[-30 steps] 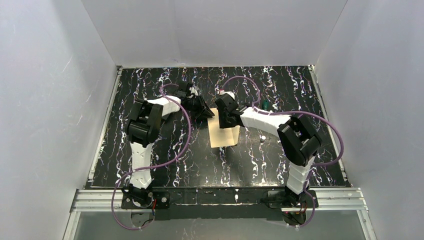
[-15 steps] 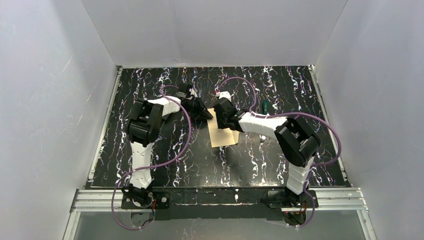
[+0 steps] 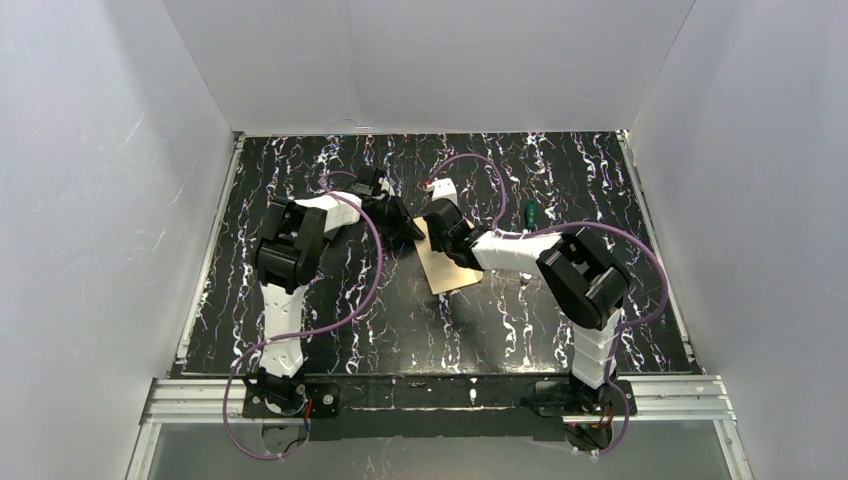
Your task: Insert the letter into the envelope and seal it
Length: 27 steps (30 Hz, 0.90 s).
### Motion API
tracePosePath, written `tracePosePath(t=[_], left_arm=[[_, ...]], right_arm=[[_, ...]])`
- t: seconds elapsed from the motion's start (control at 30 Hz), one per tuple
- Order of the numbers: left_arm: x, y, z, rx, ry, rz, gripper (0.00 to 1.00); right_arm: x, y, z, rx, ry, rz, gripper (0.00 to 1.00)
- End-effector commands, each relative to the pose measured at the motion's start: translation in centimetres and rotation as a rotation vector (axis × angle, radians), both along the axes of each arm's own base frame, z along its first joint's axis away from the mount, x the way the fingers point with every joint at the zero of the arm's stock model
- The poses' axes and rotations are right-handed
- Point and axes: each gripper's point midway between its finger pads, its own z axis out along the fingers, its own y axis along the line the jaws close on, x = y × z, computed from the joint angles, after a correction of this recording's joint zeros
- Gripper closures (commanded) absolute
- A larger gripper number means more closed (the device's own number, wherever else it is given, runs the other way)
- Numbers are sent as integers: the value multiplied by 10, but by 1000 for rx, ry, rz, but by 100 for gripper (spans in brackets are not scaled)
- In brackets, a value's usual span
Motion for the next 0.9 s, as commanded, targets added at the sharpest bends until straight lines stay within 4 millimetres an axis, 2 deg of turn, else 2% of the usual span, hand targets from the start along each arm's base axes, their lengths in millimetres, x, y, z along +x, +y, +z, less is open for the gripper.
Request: tracePosePath(t=[0.0,0.13,0.4,0.63,0.87], left_arm=[[-28,15,-38,109,161,23,94],[-18,16,-39,122,172,115,100],[5,24,-39,180,175,324,100],[0,32,-45,296,193,390,100],[-2,33,-49,312,215,391,100]], right_arm=[[0,-15,-20,-88,-9,-3,99],[-21,-13,-23,-75,46,71,99],[-59,-13,-29,-72,82,231,99],[-76,-11,-33,-79,76,335,99],[-100,-7,-30,-34,94,430,99]])
